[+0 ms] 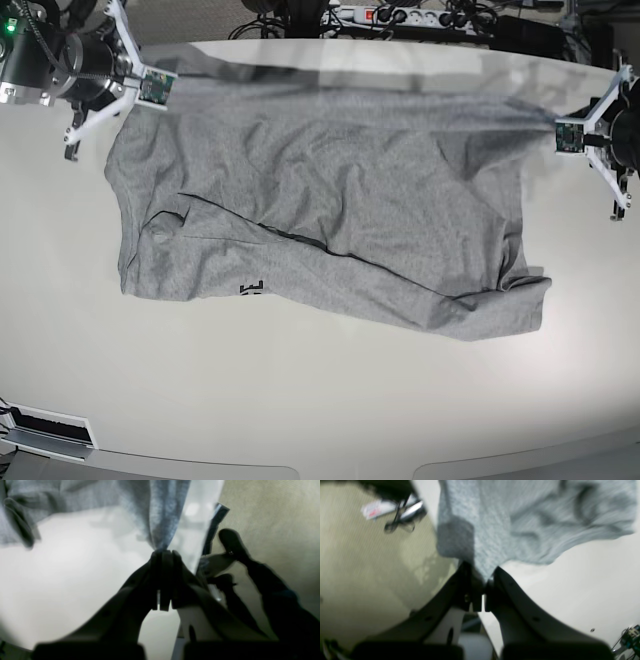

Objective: Layout the t-shirt on the table in an organized manner, then fold the t-shirt properly
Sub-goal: 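Lift the shirt with both grippers and lay it flat across the table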

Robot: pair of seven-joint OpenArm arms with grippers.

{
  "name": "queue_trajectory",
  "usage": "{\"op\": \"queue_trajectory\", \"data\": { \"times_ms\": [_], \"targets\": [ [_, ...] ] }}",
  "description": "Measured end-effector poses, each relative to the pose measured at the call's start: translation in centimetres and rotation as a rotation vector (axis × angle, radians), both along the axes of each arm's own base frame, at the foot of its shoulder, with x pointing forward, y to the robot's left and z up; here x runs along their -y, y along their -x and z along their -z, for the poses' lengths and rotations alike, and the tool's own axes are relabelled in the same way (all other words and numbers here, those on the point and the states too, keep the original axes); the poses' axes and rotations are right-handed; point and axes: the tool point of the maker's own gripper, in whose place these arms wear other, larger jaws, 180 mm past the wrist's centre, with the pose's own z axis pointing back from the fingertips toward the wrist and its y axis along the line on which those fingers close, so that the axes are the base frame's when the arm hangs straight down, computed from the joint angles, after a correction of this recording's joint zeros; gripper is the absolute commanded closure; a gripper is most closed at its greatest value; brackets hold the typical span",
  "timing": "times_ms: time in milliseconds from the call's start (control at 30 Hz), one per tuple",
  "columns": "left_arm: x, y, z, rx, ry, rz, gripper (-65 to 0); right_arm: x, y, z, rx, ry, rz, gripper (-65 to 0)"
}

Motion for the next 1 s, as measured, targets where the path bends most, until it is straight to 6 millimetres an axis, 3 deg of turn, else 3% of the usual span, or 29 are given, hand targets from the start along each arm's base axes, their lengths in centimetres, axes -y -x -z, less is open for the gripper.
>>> {"op": "queue_trajectory", "data": {
  "times_ms": [167, 333, 533, 633, 667, 700, 767, 800, 867, 1000],
  "targets": [
    [-1.5, 1.9, -1.9, -0.053, -0.084, 0.037, 0.0, 1.7, 3.1, 0.7, -0.095, 0.062, -0.024, 0.0],
    [-1.6, 5.0, -0.9, -0.159, -0.088, 0.045, 0.0, 1.5, 6.0, 1.0, -0.189, 0.040, -0.026, 0.0],
    [-2.4, 8.5, 0.0, -0.273, -0.128, 0.062, 0.0, 1.5, 7.1, 1.2, -0.219, 0.043, -0.027, 0.0],
    [-3.1, 8.9, 0.3, -0.272, -0.159, 0.092, 0.0, 1.5, 7.4, 1.2, -0.227, 0.042, -0.027, 0.0],
    [-3.2, 8.8, 0.3, -0.266, -0.167, 0.099, 0.0, 1.4, 7.4, 1.2, -0.226, 0.039, -0.027, -3.6],
    [-3.4, 8.7, 0.3, -0.257, -0.175, 0.106, -3.6, 1.5, 7.3, 1.2, -0.221, 0.041, -0.026, -11.9],
    [-3.7, 8.4, 0.4, -0.241, -0.189, 0.120, -20.1, 1.5, 6.5, 1.3, -0.178, 0.041, 0.006, -28.8],
    [-3.8, 8.3, 0.4, -0.236, -0.197, 0.124, -28.2, 1.6, 6.0, 1.3, -0.155, 0.048, 0.028, -33.8],
    [-3.9, 8.2, 0.4, -0.230, -0.202, 0.129, -38.4, 2.0, 5.0, 1.3, -0.102, 0.065, 0.049, -34.7],
    [-4.5, 7.5, 0.5, -0.195, -0.233, 0.158, -39.2, 3.1, 2.1, 0.9, 0.015, 0.108, 0.130, -34.7]
  ]
}}
